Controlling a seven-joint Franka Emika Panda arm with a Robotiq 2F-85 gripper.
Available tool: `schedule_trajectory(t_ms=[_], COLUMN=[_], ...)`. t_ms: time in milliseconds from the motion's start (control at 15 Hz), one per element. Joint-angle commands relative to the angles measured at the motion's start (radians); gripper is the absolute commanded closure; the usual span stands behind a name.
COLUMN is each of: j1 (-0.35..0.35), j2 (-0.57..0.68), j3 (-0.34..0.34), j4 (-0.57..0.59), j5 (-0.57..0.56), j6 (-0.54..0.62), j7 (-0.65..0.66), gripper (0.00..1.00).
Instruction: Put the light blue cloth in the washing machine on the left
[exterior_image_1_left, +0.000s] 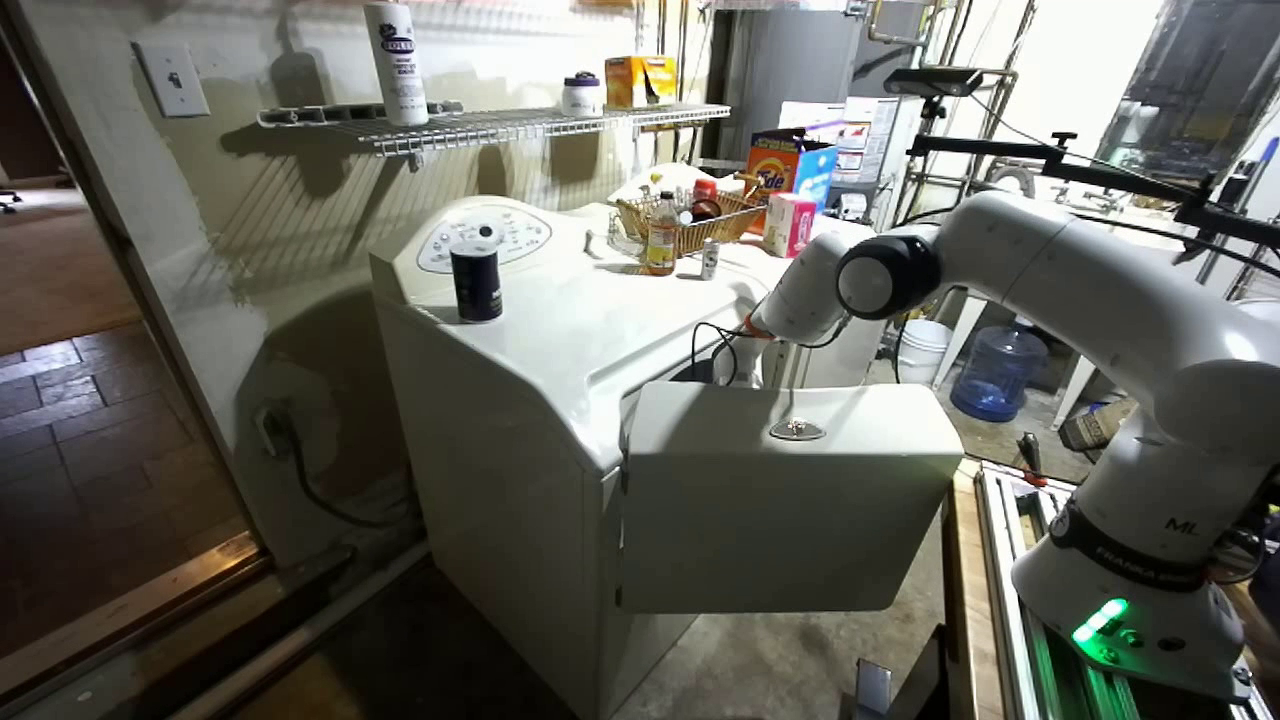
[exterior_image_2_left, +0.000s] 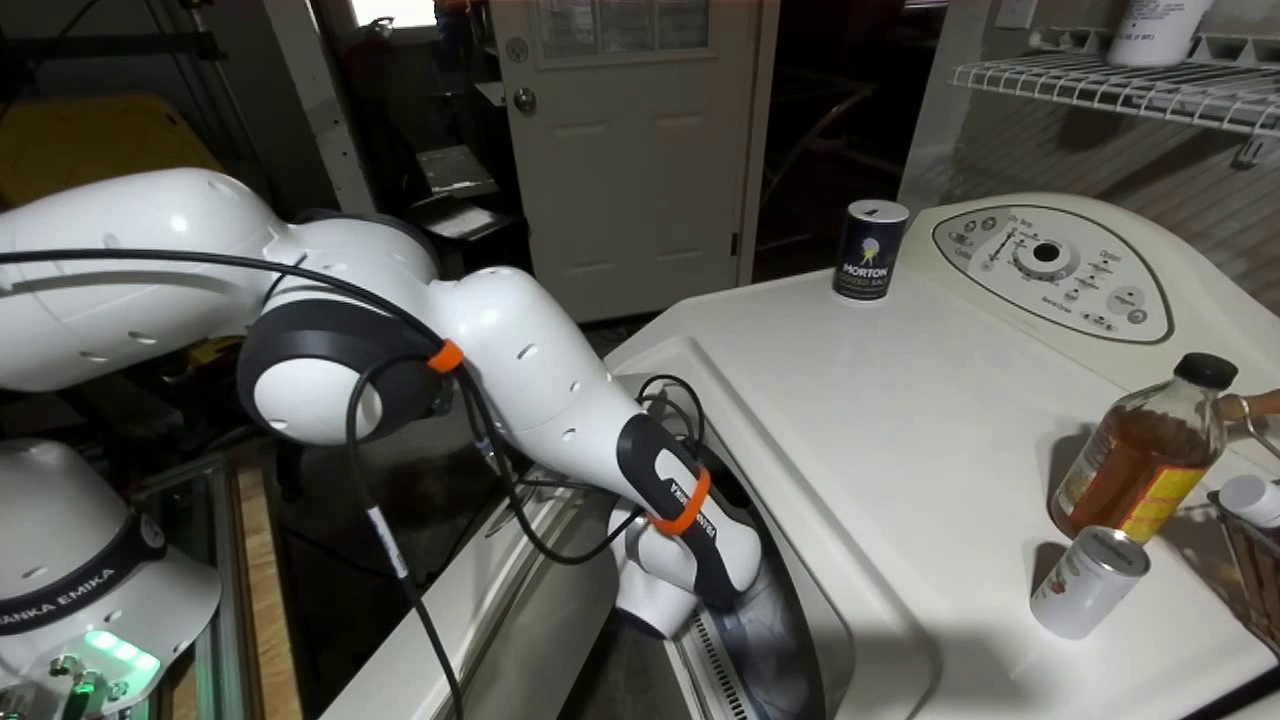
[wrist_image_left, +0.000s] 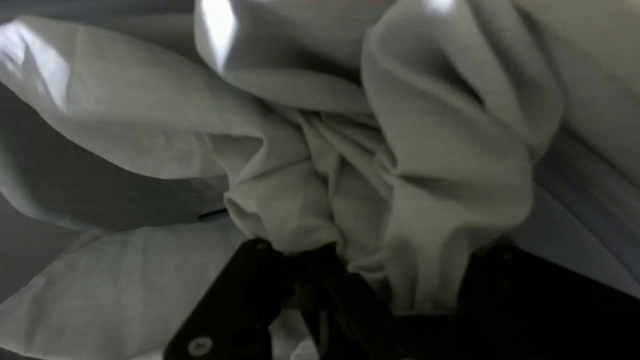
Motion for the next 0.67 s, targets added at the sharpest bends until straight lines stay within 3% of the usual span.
schedule_trajectory(t_ms=[0,333,600], j1=[0.043,0.058,0.069], j2=[0.034,0.077,0.129], j3=[-0.022,-0.051,-0.091], j4=[0.085,0.185,0.283], j5=[0.132,0.221,0.197], j6=[-0.01,-0.022,-0.016], j7=[0.012,-0.005,-0.028], gripper=[0.96,0.96,0.96])
